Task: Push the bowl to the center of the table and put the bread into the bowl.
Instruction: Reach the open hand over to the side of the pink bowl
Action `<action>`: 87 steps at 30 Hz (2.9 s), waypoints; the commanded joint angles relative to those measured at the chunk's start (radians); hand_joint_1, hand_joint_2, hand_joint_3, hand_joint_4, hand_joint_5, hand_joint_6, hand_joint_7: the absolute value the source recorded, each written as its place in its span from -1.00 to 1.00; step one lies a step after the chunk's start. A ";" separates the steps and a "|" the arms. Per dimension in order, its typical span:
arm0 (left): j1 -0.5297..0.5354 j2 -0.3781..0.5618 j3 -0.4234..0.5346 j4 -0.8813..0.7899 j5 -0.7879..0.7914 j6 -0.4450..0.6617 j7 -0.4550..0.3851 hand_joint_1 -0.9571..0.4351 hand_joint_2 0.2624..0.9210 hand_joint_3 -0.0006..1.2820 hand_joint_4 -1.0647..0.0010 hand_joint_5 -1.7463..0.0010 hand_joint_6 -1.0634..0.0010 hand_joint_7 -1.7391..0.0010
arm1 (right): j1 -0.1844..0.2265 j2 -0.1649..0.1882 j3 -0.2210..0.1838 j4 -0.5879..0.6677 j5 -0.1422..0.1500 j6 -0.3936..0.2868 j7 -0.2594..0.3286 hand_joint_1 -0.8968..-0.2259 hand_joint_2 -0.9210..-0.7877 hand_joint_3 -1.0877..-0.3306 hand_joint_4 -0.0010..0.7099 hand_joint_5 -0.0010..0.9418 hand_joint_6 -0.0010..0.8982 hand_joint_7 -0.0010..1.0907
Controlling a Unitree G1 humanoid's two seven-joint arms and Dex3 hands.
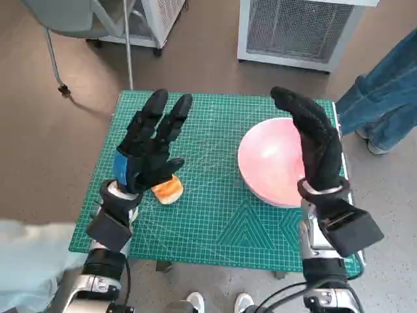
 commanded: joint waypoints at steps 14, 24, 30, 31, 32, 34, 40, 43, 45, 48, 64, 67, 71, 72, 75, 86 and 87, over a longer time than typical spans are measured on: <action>0.001 0.006 -0.002 -0.003 0.015 -0.007 0.011 0.06 1.00 -0.69 0.41 1.00 0.38 1.00 | 0.021 -0.001 -0.001 0.006 0.005 0.006 0.000 -0.27 -1.00 -0.32 -0.30 -1.00 -1.00 0.18; 0.008 0.008 -0.002 -0.014 0.013 -0.006 0.012 0.06 1.00 -0.69 0.41 1.00 0.38 1.00 | 0.036 -0.048 -0.048 0.016 0.040 -0.002 0.010 -0.22 -1.00 -0.35 -0.31 -1.00 -1.00 0.17; 0.011 0.011 -0.001 -0.017 0.005 -0.003 0.008 0.07 1.00 -0.69 0.41 1.00 0.38 1.00 | 0.014 -0.094 -0.149 0.149 -0.005 -0.048 -0.097 -0.26 -1.00 -0.34 -0.30 -0.99 -1.00 0.17; 0.012 0.011 -0.001 -0.018 0.005 -0.004 0.009 0.07 1.00 -0.69 0.41 1.00 0.38 1.00 | 0.009 -0.099 -0.161 0.173 -0.013 -0.056 -0.117 -0.25 -1.00 -0.33 -0.30 -0.99 -1.00 0.18; 0.013 0.011 -0.001 -0.017 0.006 -0.005 0.010 0.07 1.00 -0.69 0.41 1.00 0.38 1.00 | 0.001 -0.107 -0.178 0.211 -0.028 -0.061 -0.152 -0.25 -1.00 -0.33 -0.29 -0.99 -0.99 0.18; 0.013 0.011 -0.001 -0.014 0.007 -0.005 0.012 0.07 1.00 -0.69 0.41 1.00 0.38 1.00 | -0.015 -0.122 -0.198 0.276 -0.058 -0.072 -0.210 -0.23 -1.00 -0.32 -0.29 -0.98 -0.98 0.18; 0.015 0.008 -0.003 -0.013 0.010 -0.004 0.016 0.08 1.00 -0.69 0.41 1.00 0.38 1.00 | -0.047 -0.179 -0.215 0.446 -0.152 -0.079 -0.366 -0.07 -1.00 -0.39 -0.29 -0.99 -0.96 0.17; 0.016 0.006 -0.004 -0.013 0.011 -0.003 0.017 0.08 1.00 -0.69 0.41 1.00 0.37 1.00 | -0.054 -0.198 -0.211 0.505 -0.176 -0.072 -0.414 -0.04 -1.00 -0.42 -0.30 -0.99 -0.95 0.15; 0.017 0.006 -0.005 -0.015 0.010 -0.003 0.016 0.08 1.00 -0.69 0.41 1.00 0.37 1.00 | -0.057 -0.204 -0.208 0.536 -0.182 -0.066 -0.431 -0.04 -1.00 -0.44 -0.32 -1.00 -0.95 0.14; 0.018 0.006 -0.005 -0.018 0.009 -0.001 0.016 0.08 1.00 -0.69 0.41 1.00 0.37 1.00 | -0.064 -0.204 -0.202 0.580 -0.179 -0.055 -0.437 -0.04 -1.00 -0.46 -0.33 -1.00 -0.95 0.13; 0.026 0.012 -0.005 -0.034 -0.001 0.010 0.009 0.07 1.00 -0.69 0.41 1.00 0.37 1.00 | -0.114 -0.147 -0.165 0.731 -0.156 0.066 -0.380 0.18 -1.00 -0.49 -0.36 -1.00 -0.96 0.07; 0.030 0.014 -0.004 -0.039 0.000 0.012 0.009 0.07 1.00 -0.69 0.41 1.00 0.37 1.00 | -0.121 -0.133 -0.163 0.748 -0.154 0.088 -0.368 0.17 -1.00 -0.48 -0.39 -1.00 -0.97 0.06; 0.036 0.021 -0.001 -0.049 -0.002 0.015 0.006 0.07 1.00 -0.69 0.41 1.00 0.37 1.00 | -0.138 -0.112 -0.153 0.767 -0.155 0.125 -0.356 0.16 -1.00 -0.47 -0.43 -1.00 -0.96 0.04; 0.037 0.022 -0.001 -0.050 -0.001 0.016 0.006 0.07 1.00 -0.69 0.41 1.00 0.37 1.00 | -0.141 -0.108 -0.150 0.770 -0.157 0.133 -0.354 0.17 -1.00 -0.47 -0.43 -1.00 -0.95 0.02; 0.040 0.025 -0.001 -0.055 -0.002 0.020 0.006 0.07 1.00 -0.69 0.41 1.00 0.37 1.00 | -0.149 -0.099 -0.147 0.778 -0.157 0.151 -0.344 0.16 -1.00 -0.47 -0.43 -1.00 -0.91 -0.04; 0.044 0.028 0.001 -0.065 0.004 0.030 0.011 0.06 1.00 -0.69 0.40 1.00 0.36 0.99 | -0.182 -0.068 -0.120 0.797 -0.173 0.179 -0.298 0.06 -1.00 -0.42 -0.42 -0.99 -0.83 -0.17; 0.044 0.027 0.001 -0.065 0.004 0.031 0.012 0.06 1.00 -0.69 0.40 1.00 0.36 0.99 | -0.185 -0.067 -0.119 0.798 -0.172 0.180 -0.294 0.05 -1.00 -0.41 -0.41 -0.99 -0.82 -0.18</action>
